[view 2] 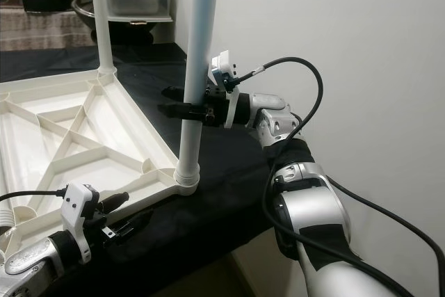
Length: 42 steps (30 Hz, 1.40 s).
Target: Building children table
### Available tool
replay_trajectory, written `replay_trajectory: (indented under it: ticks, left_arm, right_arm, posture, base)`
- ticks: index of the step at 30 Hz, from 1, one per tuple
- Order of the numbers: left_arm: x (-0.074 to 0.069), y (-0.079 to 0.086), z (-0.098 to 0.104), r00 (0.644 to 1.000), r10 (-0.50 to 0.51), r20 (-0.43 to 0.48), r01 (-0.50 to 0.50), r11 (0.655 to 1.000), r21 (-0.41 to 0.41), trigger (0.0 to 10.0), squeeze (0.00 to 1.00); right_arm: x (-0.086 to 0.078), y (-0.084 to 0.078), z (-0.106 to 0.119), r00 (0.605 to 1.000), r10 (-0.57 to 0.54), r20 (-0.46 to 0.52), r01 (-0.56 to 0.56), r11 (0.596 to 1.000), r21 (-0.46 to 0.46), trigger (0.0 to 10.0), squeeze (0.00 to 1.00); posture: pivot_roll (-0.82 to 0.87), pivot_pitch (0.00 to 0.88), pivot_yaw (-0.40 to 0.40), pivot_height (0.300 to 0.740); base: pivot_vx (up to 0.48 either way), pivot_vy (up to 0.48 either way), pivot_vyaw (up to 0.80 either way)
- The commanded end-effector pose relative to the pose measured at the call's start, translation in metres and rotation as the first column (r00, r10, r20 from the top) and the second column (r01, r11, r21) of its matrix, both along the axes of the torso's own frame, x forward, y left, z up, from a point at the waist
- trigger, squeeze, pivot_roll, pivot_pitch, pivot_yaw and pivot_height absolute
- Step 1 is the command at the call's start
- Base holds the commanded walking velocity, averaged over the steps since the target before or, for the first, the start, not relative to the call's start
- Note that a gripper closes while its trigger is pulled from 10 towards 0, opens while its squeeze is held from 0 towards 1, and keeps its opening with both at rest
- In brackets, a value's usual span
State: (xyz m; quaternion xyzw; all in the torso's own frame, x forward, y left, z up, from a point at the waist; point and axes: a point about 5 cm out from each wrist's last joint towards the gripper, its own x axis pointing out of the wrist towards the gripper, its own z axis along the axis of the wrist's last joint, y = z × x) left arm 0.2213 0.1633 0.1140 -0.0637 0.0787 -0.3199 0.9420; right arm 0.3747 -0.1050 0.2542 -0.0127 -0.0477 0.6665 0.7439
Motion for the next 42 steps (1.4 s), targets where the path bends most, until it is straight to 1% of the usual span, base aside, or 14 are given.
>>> replay_trajectory:
  ticks: [1,5,9,12,18,22,26,31,32,33,37,38,39,42]
  left_arm:
    - [-0.001,-0.003,-0.001,1.0,-0.012,-0.009,0.012,1.0,-0.009,10.0,0.0]
    - [-0.002,-0.002,-0.002,1.0,0.0,-0.011,0.0,1.0,-0.009,10.0,0.0]
    - [-0.002,-0.003,-0.003,1.0,0.002,-0.013,-0.002,1.0,-0.01,10.0,0.0]
    - [-0.003,-0.003,-0.004,1.0,0.003,-0.016,-0.003,1.0,-0.011,10.0,0.0]
    - [-0.003,-0.002,-0.004,1.0,0.003,-0.018,-0.003,1.0,-0.009,10.0,0.0]
    - [-0.001,-0.002,-0.004,1.0,-0.002,-0.015,0.001,1.0,-0.007,10.0,0.0]
    - [0.001,-0.003,-0.003,1.0,-0.006,-0.012,0.006,1.0,-0.007,10.0,0.0]
    - [0.001,-0.004,-0.004,1.0,-0.006,-0.01,0.006,1.0,-0.008,10.0,0.0]
    - [0.0,-0.004,-0.004,1.0,-0.006,-0.011,0.006,1.0,-0.008,10.0,0.0]
    - [0.0,-0.004,-0.004,1.0,-0.006,-0.011,0.006,1.0,-0.008,10.0,0.0]
    - [0.0,-0.004,-0.004,1.0,-0.006,-0.011,0.006,1.0,-0.009,10.0,0.0]
    - [0.0,-0.004,-0.004,1.0,-0.006,-0.011,0.006,1.0,-0.009,10.0,0.0]
    - [0.0,-0.004,-0.004,1.0,-0.006,-0.011,0.006,1.0,-0.009,10.0,0.0]
    - [0.0,-0.005,-0.004,1.0,-0.007,-0.01,0.007,1.0,-0.012,10.0,0.0]
  right_arm:
    - [0.0,-0.002,-0.018,0.998,-0.018,-0.068,0.016,1.0,-0.027,0.0,0.0]
    - [0.002,0.005,-0.019,0.994,-0.057,-0.098,0.06,0.998,0.026,0.0,0.0]
    - [0.003,0.006,-0.024,0.989,-0.085,-0.122,0.091,0.995,0.046,0.0,0.0]
    - [0.003,0.001,-0.038,0.972,-0.143,-0.188,0.159,0.985,0.07,0.0,0.0]
    - [0.001,-0.006,-0.05,0.962,-0.175,-0.209,0.192,0.98,0.061,0.0,0.0]
    - [-0.001,-0.009,-0.056,0.959,-0.202,-0.201,0.214,0.976,0.038,0.0,0.0]
    - [0.002,-0.006,-0.061,0.95,-0.265,-0.165,0.258,0.964,-0.067,0.0,0.0]
    - [0.004,-0.003,-0.063,0.935,-0.319,-0.158,0.302,0.946,-0.12,0.0,0.0]
    - [0.009,-0.002,-0.065,0.904,-0.407,-0.133,0.383,0.907,-0.174,0.0,0.0]
    - [0.01,-0.002,-0.067,0.894,-0.432,-0.12,0.407,0.894,-0.19,0.0,0.0]
    - [0.01,-0.002,-0.068,0.889,-0.445,-0.11,0.419,0.886,-0.197,0.0,0.0]
    - [0.011,-0.002,-0.07,0.869,-0.478,-0.125,0.45,0.87,-0.202,0.0,0.0]
    - [0.011,-0.002,-0.07,0.869,-0.478,-0.125,0.45,0.87,-0.202,0.0,0.0]
    - [0.014,-0.004,-0.08,0.767,-0.611,-0.196,0.581,0.791,-0.19,0.0,0.0]
  posture:
    - [0.08,0.0,-0.17,0.74]
    - [0.09,0.0,-0.175,0.74]
    - [0.09,0.0,-0.177,0.74]
    - [0.08,0.0,-0.174,0.74]
    - [0.08,0.0,-0.167,0.74]
    - [0.07,0.0,-0.16,0.74]
    - [0.07,0.0,-0.162,0.74]
    - [0.07,0.0,-0.164,0.74]
    - [0.07,0.0,-0.165,0.74]
    - [0.07,0.0,-0.164,0.74]
    - [0.07,0.0,-0.164,0.74]
    - [0.07,0.0,-0.166,0.74]
    - [0.07,0.0,-0.166,0.74]
    - [0.06,0.0,-0.166,0.74]
  base:
    - [0.0,0.0,0.0]
    - [0.0,0.0,0.0]
    - [0.0,0.0,0.0]
    - [0.0,0.0,0.0]
    - [0.0,0.0,0.0]
    - [0.0,0.0,0.0]
    - [0.0,0.0,0.0]
    - [0.0,0.0,0.0]
    - [0.0,0.0,0.0]
    - [0.0,0.0,0.0]
    - [0.0,0.0,0.0]
    - [0.0,0.0,0.0]
    - [0.0,0.0,0.0]
    - [0.0,0.0,0.0]
